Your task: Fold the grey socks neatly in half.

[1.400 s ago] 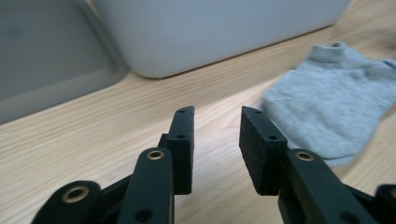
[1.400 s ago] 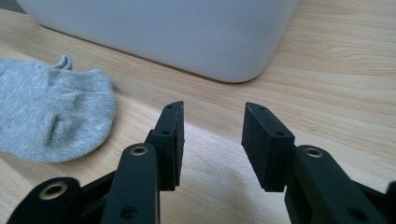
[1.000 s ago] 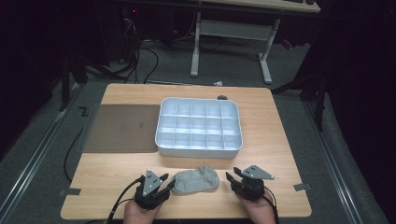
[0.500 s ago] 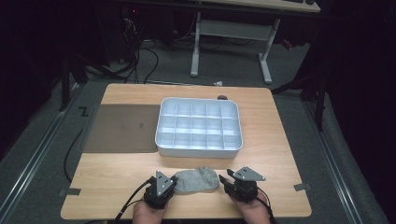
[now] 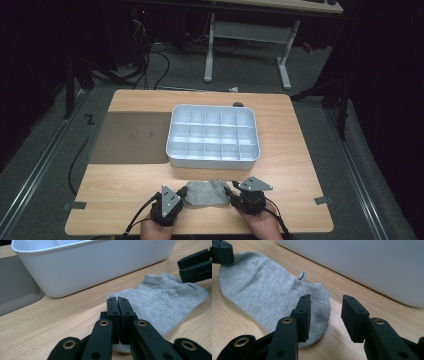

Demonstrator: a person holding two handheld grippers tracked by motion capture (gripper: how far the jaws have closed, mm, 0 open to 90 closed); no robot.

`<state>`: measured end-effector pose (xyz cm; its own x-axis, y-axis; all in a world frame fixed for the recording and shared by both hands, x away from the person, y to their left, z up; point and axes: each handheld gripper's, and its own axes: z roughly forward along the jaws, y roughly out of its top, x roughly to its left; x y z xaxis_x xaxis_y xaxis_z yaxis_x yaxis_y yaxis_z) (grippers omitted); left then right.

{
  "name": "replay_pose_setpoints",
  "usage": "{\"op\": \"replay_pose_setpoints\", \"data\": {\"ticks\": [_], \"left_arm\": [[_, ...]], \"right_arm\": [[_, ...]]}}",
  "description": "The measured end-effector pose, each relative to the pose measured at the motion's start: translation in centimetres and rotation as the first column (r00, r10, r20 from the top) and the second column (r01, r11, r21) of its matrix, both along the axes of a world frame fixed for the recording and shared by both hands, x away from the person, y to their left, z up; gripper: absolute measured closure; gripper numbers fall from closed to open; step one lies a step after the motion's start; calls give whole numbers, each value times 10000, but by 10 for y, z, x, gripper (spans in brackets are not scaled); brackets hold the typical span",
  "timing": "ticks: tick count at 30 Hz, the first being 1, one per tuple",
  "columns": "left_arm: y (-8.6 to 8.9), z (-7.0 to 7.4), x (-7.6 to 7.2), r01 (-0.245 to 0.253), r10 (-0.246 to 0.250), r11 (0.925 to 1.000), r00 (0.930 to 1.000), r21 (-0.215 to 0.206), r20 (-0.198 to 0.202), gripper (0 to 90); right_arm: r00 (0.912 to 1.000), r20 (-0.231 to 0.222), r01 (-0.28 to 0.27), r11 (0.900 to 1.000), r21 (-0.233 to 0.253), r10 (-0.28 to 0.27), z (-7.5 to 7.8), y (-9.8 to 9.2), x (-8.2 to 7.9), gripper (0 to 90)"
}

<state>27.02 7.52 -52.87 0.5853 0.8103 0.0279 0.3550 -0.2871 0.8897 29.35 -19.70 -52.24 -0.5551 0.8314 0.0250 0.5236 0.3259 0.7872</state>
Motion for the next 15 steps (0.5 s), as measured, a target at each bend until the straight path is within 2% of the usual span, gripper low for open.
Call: {"op": "replay_pose_setpoints", "data": {"ticks": [6,7,9,11,12,15], "left_arm": [[4,0,0,-61,61,10000,10000,70,-23,893],[4,0,0,-61,61,10000,10000,70,-23,893],[6,0,1,-111,111,9999,9999,60,-49,893],[7,-1,2,-160,160,9999,9998,48,-75,894],[8,-2,3,-150,151,9999,9998,59,-159,894],[7,-2,2,-101,103,9999,9998,104,-150,894]], "right_arm": [[9945,-978,-352,9990,272,377,-7,8,14,521],[9945,-978,-352,9990,272,377,-7,8,14,521],[9919,-985,-795,9967,151,806,-9,14,12,510],[9904,-1028,-916,9957,152,927,-9,16,10,510],[9877,-920,-1267,9919,38,1265,-9,21,7,513],[9849,-785,-1560,9876,-162,1543,-10,29,2,571]]}}
